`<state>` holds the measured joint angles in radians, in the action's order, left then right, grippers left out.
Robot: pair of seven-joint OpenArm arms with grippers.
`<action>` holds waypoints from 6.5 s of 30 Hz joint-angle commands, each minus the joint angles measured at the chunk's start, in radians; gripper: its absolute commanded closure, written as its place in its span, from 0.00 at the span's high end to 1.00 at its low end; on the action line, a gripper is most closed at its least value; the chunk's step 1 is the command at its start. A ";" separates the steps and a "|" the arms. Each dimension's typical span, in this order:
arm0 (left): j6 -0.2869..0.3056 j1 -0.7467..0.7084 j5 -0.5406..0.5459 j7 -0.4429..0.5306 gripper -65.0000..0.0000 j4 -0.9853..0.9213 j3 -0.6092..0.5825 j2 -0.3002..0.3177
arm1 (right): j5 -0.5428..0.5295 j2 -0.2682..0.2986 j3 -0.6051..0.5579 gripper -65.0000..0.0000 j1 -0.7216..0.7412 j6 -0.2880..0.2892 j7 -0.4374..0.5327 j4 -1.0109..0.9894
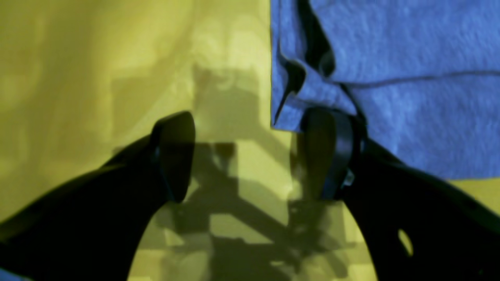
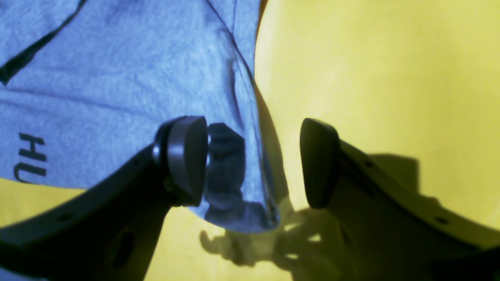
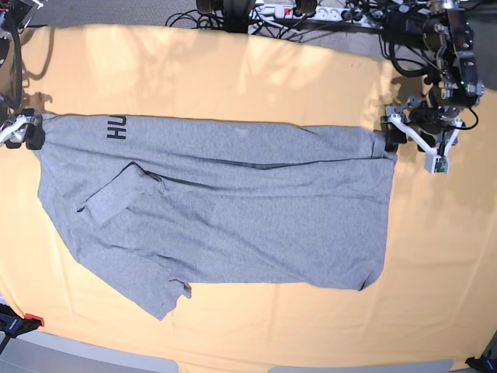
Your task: Layout the t-shirt on the table in an organized manner, then fold the t-shirt properly
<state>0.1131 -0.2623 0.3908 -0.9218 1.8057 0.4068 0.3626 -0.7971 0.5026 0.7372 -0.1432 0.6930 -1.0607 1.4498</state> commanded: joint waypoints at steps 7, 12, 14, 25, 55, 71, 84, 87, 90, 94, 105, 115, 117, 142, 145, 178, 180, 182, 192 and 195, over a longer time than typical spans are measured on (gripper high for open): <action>0.040 0.002 -0.006 -0.108 0.69 0.016 0.029 0.009 | -0.018 0.038 0.010 0.60 0.011 0.005 0.029 0.014; 0.197 0.003 0.183 -0.097 0.69 0.016 0.090 0.018 | -0.019 0.042 0.010 0.60 0.011 0.005 0.032 0.014; 0.258 0.003 0.269 -0.100 0.69 0.016 0.121 0.033 | -0.028 0.042 0.010 0.60 0.011 0.005 0.032 0.014; 0.277 0.011 0.370 -0.070 0.69 -0.013 0.169 0.084 | -0.069 0.043 0.010 0.60 0.014 0.005 0.028 0.014; 0.486 0.135 0.721 -0.253 0.69 -0.407 0.127 0.166 | -0.120 0.043 0.010 0.60 0.025 0.005 0.028 0.014; 0.486 0.139 0.721 -0.256 0.67 -0.407 -0.053 0.148 | -0.119 0.043 0.010 0.60 0.024 0.005 0.016 0.014; 0.486 0.158 0.664 -0.253 0.00 -0.407 -0.051 0.156 | -0.151 0.046 0.010 0.60 0.024 0.005 -0.107 0.014; 0.487 0.168 0.663 -0.253 0.00 -0.407 -0.050 0.159 | -0.198 0.050 0.010 0.60 0.022 0.005 -0.147 0.014; 0.486 0.177 0.653 -0.253 0.00 -0.407 -0.047 0.159 | -0.145 0.048 0.010 0.60 0.018 0.005 -0.149 0.014; 0.488 0.180 0.653 -0.252 0.00 -0.407 -0.038 0.167 | -0.019 0.047 0.010 0.65 0.019 0.005 -0.148 0.014; 0.505 0.200 0.660 -0.245 0.00 -0.407 -0.038 0.246 | -0.043 0.011 0.010 0.72 -0.042 0.005 -0.003 -0.088; 0.505 0.199 0.665 -0.230 0.00 -0.407 -0.038 0.247 | -0.270 -0.018 0.010 0.72 -0.042 0.005 -0.069 -0.241; 0.505 0.199 0.665 -0.230 0.00 -0.407 -0.038 0.247 | -0.332 -0.034 0.010 0.72 -0.042 0.005 -0.114 -0.241; 0.585 0.265 0.925 -0.381 0.00 -0.406 -0.038 0.323 | -0.401 0.015 0.010 0.00 -0.014 0.005 -0.336 -0.100; 0.585 0.259 0.992 -0.448 0.00 -0.406 -0.038 0.351 | -0.400 0.016 0.010 0.00 -0.039 0.005 -0.336 -0.017; 0.585 0.053 1.093 -0.474 0.00 -0.406 -0.038 0.552 | -0.373 0.054 0.010 0.00 -0.377 0.005 -0.336 0.212; 0.585 0.051 1.093 -0.474 0.00 -0.405 -0.038 0.552 | -0.374 0.055 0.010 0.00 -0.380 0.005 -0.336 0.212; 0.585 0.046 1.093 -0.474 0.00 -0.405 -0.038 0.552 | -0.374 0.055 0.010 0.00 -0.380 0.005 -0.336 0.212; 0.568 0.021 1.093 -0.474 0.00 -0.405 -0.038 0.552 | -0.375 0.055 0.010 0.00 -0.380 0.005 -0.336 0.212; 0.568 0.010 1.093 -0.474 0.00 -0.403 -0.038 0.548 | -0.379 0.055 0.010 0.00 -0.380 0.005 -0.336 0.212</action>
<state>0.6846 -0.2611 1.4857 -1.3922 1.3926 0.3542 0.8783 -1.1862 0.5293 0.7357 -0.5201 0.6964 -1.3968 1.6493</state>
